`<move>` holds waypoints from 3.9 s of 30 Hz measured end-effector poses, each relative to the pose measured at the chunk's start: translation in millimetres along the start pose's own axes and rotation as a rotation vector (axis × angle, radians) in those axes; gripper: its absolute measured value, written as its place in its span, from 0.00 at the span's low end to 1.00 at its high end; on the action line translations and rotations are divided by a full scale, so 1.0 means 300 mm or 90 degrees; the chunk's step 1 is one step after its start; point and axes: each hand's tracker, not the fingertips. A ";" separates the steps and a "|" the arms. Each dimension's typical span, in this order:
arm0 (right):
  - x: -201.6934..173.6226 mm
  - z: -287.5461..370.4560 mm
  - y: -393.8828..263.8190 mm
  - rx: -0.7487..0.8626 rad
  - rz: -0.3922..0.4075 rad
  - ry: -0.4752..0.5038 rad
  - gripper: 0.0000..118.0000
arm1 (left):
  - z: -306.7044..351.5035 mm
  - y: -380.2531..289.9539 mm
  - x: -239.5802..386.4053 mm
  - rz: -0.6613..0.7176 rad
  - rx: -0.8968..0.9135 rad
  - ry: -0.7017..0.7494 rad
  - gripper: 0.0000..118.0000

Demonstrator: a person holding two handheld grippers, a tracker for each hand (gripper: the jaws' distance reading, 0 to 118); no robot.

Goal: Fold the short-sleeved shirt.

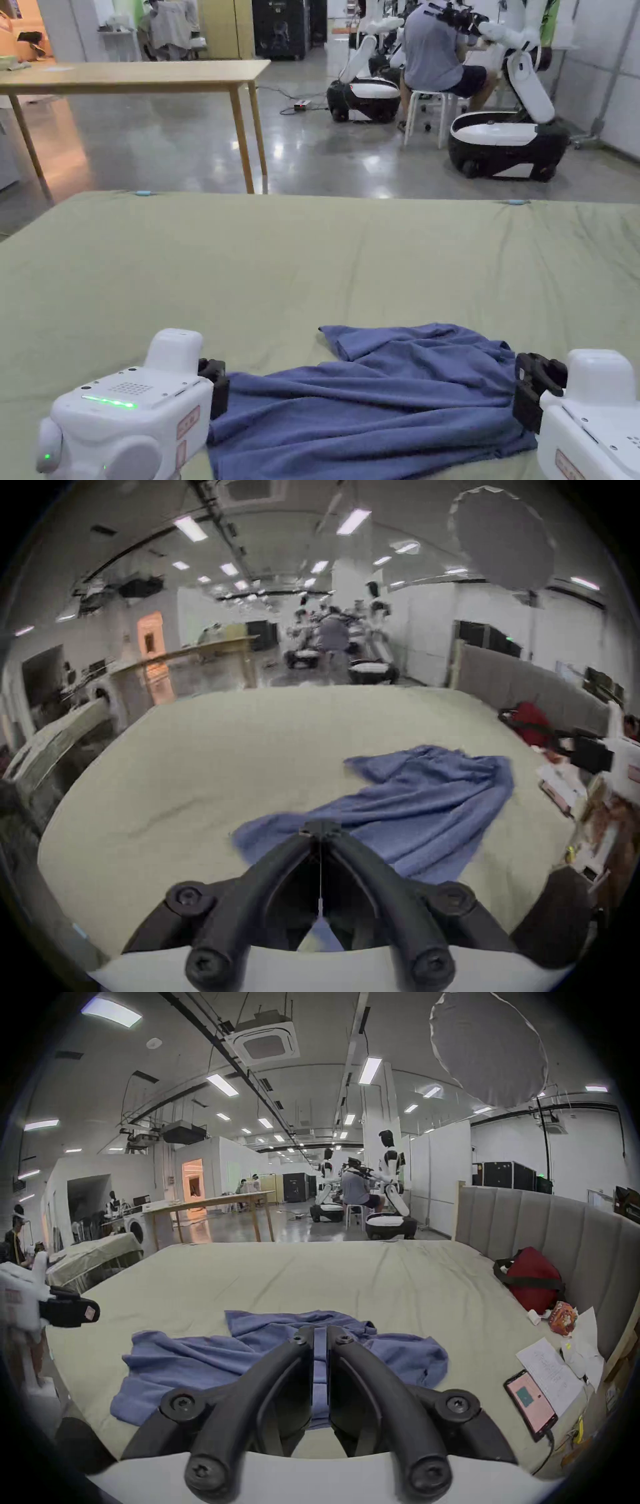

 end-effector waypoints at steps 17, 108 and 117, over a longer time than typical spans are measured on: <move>0.177 -0.117 -0.044 -0.069 0.001 -0.076 0.07 | -0.568 -0.062 -0.140 -0.050 -0.192 0.083 0.80; 0.558 -0.136 0.037 -0.146 0.045 -0.081 0.07 | -0.057 0.104 -0.154 -0.052 -0.037 0.033 0.01; 0.538 -0.023 -0.242 -0.207 0.018 -0.117 0.21 | 0.013 -0.153 -0.160 0.015 -0.075 0.065 0.49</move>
